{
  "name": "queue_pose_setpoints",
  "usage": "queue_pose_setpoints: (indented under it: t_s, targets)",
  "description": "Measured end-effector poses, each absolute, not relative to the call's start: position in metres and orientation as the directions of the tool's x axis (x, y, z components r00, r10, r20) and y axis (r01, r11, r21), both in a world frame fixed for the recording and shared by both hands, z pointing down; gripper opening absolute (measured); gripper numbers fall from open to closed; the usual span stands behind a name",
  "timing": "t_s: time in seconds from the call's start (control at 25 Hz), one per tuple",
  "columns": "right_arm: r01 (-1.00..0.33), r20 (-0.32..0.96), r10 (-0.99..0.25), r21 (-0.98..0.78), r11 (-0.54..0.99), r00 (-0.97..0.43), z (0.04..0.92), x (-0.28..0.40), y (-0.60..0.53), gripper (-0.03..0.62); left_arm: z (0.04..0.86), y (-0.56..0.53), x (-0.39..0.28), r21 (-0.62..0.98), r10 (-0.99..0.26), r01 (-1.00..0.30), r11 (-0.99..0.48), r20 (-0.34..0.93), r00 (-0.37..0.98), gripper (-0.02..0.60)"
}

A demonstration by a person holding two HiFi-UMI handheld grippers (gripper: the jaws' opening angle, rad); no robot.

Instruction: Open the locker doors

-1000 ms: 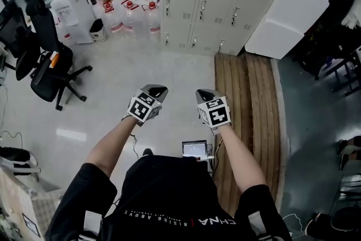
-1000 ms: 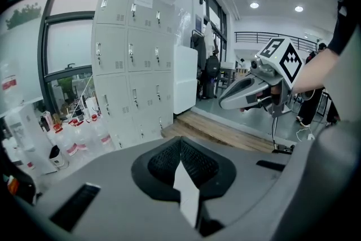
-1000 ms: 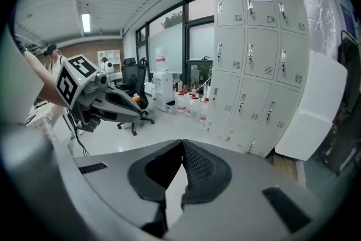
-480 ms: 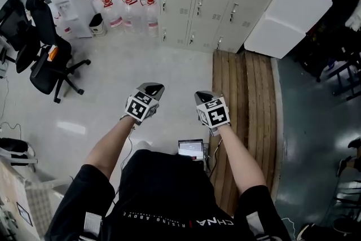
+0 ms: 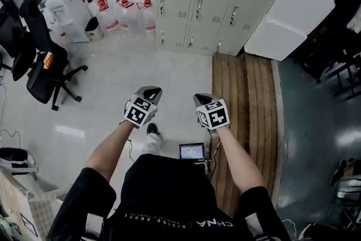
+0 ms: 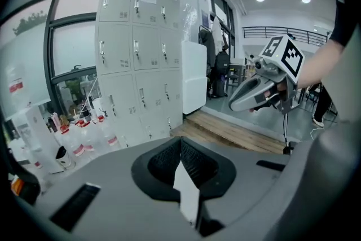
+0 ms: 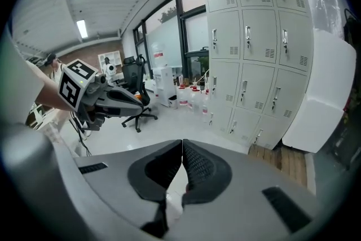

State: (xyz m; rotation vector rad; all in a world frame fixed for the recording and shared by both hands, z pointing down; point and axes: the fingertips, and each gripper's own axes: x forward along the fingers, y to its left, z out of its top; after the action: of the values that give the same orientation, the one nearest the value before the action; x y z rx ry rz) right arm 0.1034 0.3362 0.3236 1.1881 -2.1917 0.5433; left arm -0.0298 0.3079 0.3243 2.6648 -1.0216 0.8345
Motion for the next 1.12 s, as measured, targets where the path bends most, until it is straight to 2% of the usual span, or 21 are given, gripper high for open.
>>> queue_pose_setpoints:
  t_s: [0.48,0.84,1.12]
  targets:
    - [-0.887,0.691,-0.633,-0.024,0.462,-0.348,0.311,0.060,0.185,0.031,0.331,0.142,-0.070,0.007,-0.500,-0.601,-0.800,0.547,0.672,0.020]
    - [-0.907,0.696,-0.639,-0.042,0.420,-0.328,0.325,0.016,0.109,0.031,0.347,0.059,-0.128,-0.004,-0.474,-0.585,-0.811,0.591,0.653,0.020]
    - [-0.908,0.725,-0.609,-0.054,0.416,-0.322,0.339,0.025,0.070,0.031,0.360,0.018,-0.121,0.033,-0.460,-0.593,-0.805,0.597,0.657,0.020]
